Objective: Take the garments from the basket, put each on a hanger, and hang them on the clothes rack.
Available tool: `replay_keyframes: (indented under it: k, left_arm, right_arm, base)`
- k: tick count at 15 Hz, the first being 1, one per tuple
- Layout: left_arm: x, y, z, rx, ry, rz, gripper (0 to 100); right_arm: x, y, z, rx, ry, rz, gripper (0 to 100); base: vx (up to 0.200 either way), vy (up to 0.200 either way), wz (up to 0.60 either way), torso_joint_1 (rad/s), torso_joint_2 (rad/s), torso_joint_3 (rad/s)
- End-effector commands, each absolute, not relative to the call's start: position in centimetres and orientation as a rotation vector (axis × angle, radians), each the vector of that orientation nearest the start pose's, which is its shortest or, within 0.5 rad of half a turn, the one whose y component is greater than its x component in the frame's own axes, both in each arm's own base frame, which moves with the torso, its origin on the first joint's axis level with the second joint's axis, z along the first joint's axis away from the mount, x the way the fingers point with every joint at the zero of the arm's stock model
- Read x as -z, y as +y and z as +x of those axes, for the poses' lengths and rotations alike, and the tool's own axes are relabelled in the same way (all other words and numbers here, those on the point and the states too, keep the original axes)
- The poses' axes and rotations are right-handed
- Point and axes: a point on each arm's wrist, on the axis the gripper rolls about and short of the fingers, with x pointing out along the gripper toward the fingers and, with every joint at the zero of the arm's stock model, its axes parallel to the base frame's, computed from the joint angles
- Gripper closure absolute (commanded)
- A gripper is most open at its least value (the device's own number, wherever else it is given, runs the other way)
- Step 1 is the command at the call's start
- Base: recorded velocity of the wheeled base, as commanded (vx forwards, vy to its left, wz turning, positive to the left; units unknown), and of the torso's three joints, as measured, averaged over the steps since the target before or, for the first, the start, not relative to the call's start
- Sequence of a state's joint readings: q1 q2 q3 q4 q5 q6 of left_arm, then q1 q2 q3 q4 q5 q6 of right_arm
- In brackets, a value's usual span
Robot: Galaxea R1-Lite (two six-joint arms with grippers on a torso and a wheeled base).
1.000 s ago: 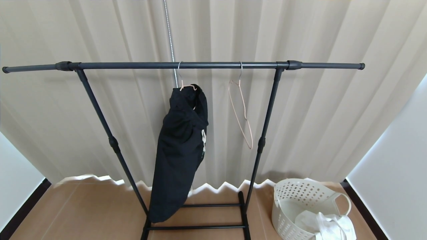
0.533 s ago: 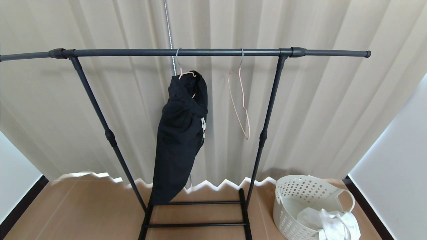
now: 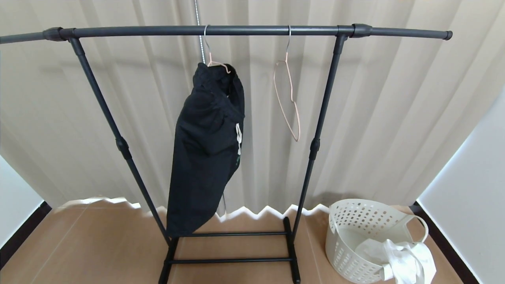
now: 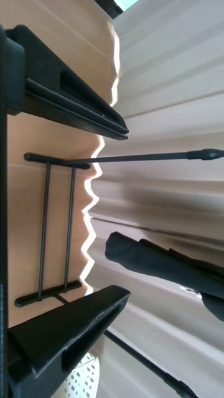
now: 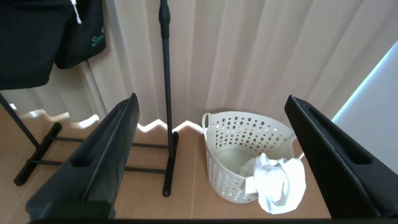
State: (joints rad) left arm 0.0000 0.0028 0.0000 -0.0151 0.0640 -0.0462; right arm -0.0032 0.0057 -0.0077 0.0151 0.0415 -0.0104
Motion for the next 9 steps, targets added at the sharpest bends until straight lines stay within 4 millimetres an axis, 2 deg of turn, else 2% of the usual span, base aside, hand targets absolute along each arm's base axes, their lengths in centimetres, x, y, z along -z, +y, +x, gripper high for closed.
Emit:
replay_keyframes:
  k: [1,9]
  left_arm:
    - [-7.72,0.14,-2.25,-0.064,-0.012,-0.046,0]
    - [-7.73,0.14,-2.25,-0.064,-0.014,-0.048,0]
  right_arm:
    - [-7.64,0.1,-2.28,-0.038,0.014,-0.01,0]
    - [-7.62,0.1,-2.28,-0.038,0.015,-0.01,0]
  base:
    - [0.0,0.0,0.0,-0.193,0.54,0.339]
    - [0.0,0.0,0.0,-0.147,0.5,0.356]
